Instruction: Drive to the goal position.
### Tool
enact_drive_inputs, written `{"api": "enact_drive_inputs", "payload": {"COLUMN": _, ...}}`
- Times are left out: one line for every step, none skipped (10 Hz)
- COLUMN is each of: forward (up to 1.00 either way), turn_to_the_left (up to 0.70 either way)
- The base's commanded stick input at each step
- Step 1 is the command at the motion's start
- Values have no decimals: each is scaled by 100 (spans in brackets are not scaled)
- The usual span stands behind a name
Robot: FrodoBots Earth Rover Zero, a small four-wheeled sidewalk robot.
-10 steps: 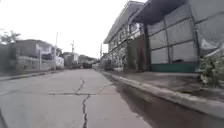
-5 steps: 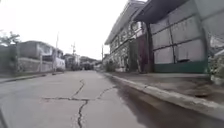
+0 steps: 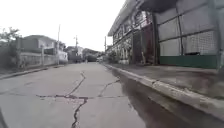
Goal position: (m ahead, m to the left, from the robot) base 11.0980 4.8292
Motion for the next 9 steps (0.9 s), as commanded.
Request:
{"api": "enact_drive_inputs", "payload": {"forward": 70, "turn_to_the_left": 0}}
{"api": "enact_drive_inputs", "payload": {"forward": 70, "turn_to_the_left": 0}}
{"api": "enact_drive_inputs", "payload": {"forward": 70, "turn_to_the_left": 0}}
{"api": "enact_drive_inputs", "payload": {"forward": 70, "turn_to_the_left": 0}}
{"api": "enact_drive_inputs", "payload": {"forward": 70, "turn_to_the_left": 0}}
{"api": "enact_drive_inputs", "payload": {"forward": 70, "turn_to_the_left": 0}}
{"api": "enact_drive_inputs", "payload": {"forward": 70, "turn_to_the_left": 0}}
{"api": "enact_drive_inputs", "payload": {"forward": 70, "turn_to_the_left": 0}}
{"api": "enact_drive_inputs", "payload": {"forward": 70, "turn_to_the_left": 0}}
